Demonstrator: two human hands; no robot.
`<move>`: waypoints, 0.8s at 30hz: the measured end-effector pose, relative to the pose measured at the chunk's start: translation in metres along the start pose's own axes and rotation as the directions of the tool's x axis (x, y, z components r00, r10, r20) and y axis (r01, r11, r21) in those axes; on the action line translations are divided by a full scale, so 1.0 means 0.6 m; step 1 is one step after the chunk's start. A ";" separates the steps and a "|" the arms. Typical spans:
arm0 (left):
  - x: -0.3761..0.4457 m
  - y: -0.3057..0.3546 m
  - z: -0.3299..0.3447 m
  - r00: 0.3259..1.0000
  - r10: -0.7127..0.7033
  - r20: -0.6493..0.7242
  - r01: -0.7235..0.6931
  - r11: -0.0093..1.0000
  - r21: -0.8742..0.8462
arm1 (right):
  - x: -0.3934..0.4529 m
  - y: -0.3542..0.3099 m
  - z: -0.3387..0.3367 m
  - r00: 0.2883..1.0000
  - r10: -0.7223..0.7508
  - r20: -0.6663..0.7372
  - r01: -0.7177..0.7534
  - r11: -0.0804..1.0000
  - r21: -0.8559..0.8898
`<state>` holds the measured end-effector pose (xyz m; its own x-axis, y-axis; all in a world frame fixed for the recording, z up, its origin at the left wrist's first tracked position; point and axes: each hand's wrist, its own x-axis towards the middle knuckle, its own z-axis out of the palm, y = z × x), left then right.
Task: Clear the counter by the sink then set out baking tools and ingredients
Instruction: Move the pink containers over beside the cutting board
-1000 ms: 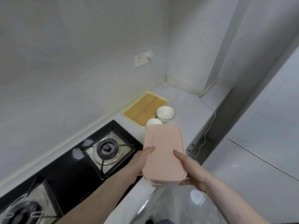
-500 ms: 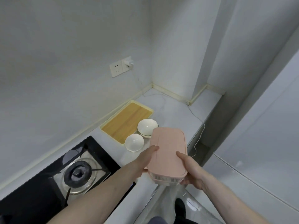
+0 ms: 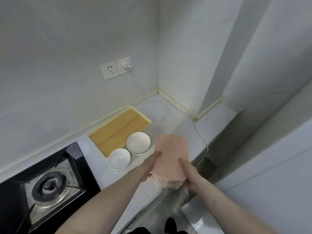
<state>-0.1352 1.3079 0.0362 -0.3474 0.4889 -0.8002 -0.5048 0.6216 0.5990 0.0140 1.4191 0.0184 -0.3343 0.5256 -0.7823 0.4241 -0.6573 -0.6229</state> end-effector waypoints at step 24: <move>-0.044 -0.017 -0.104 0.989 0.115 -0.097 -0.120 0.992 -0.040 | 0.014 0.022 0.125 0.991 0.118 -0.060 -0.073 0.865 0.496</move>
<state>-0.1704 1.2506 0.0495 -0.4782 0.4956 -0.7250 -0.4910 0.5336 0.6886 -0.0462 1.3745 0.0037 -0.2305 0.4762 -0.8486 -0.0260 -0.8748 -0.4839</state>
